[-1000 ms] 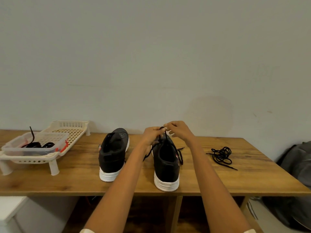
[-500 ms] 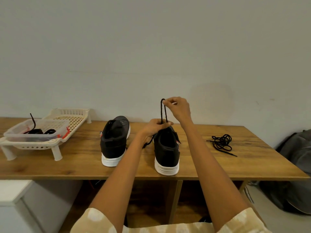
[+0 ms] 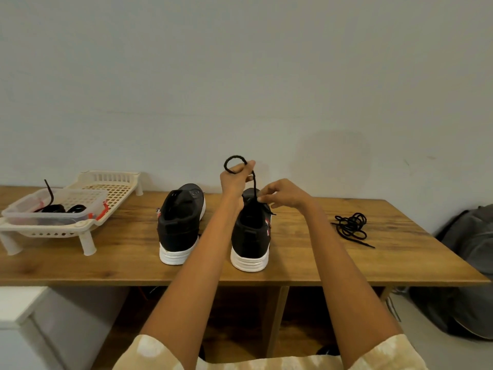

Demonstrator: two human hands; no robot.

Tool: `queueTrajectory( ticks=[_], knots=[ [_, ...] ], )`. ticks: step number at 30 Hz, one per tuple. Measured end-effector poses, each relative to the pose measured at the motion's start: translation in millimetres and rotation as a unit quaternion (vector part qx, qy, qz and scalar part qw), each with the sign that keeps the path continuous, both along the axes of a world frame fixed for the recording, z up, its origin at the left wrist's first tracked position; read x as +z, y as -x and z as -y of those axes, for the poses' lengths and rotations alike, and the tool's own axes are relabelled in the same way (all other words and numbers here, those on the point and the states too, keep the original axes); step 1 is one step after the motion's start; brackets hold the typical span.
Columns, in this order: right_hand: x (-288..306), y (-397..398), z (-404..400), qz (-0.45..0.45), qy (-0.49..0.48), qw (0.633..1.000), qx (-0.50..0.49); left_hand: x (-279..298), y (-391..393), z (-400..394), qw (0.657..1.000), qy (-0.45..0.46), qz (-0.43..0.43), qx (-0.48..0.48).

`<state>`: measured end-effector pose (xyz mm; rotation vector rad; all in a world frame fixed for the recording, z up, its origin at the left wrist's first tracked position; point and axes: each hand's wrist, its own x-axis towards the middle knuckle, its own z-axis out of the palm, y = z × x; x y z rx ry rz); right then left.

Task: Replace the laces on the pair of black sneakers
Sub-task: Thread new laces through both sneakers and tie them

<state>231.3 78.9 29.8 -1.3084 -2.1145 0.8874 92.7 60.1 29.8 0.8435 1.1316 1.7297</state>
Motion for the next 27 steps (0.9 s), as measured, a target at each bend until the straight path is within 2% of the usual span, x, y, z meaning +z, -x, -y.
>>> queueTrajectory(
  ticks=[4,8,12,13,15,17,19,21,24,27],
  knots=[
    [-5,7,1,0.031,-0.016,0.999,-0.006,-1,0,3,0.994,0.025,0.086,-0.063],
    [-4,8,-2,0.038,-0.055,0.997,-0.029,10,-7,7,0.992,0.005,0.087,-0.093],
    [5,-3,-2,0.055,-0.078,0.995,-0.026,10,-3,9,0.987,-0.031,0.125,-0.101],
    [7,-4,-2,0.051,-0.085,0.995,-0.028,8,1,8,0.989,-0.036,0.102,-0.103],
    [9,-1,-1,0.026,-0.101,0.994,-0.04,2,8,7,0.992,-0.028,-0.042,-0.115],
    [8,6,1,0.006,-0.129,0.99,-0.06,-6,16,5,0.965,-0.014,-0.208,-0.162],
    [4,13,2,0.001,-0.15,0.986,-0.07,-17,21,3,0.934,-0.016,-0.285,-0.216],
    [1,17,2,-0.027,-0.159,0.983,-0.09,-27,26,1,0.934,-0.013,-0.279,-0.225],
    [0,23,1,-0.132,-0.142,0.973,-0.129,-32,29,0,0.942,-0.01,-0.262,-0.208],
    [5,28,0,-0.126,-0.158,0.971,-0.128,-35,28,-1,0.947,0.003,-0.229,-0.223]
  ],
)
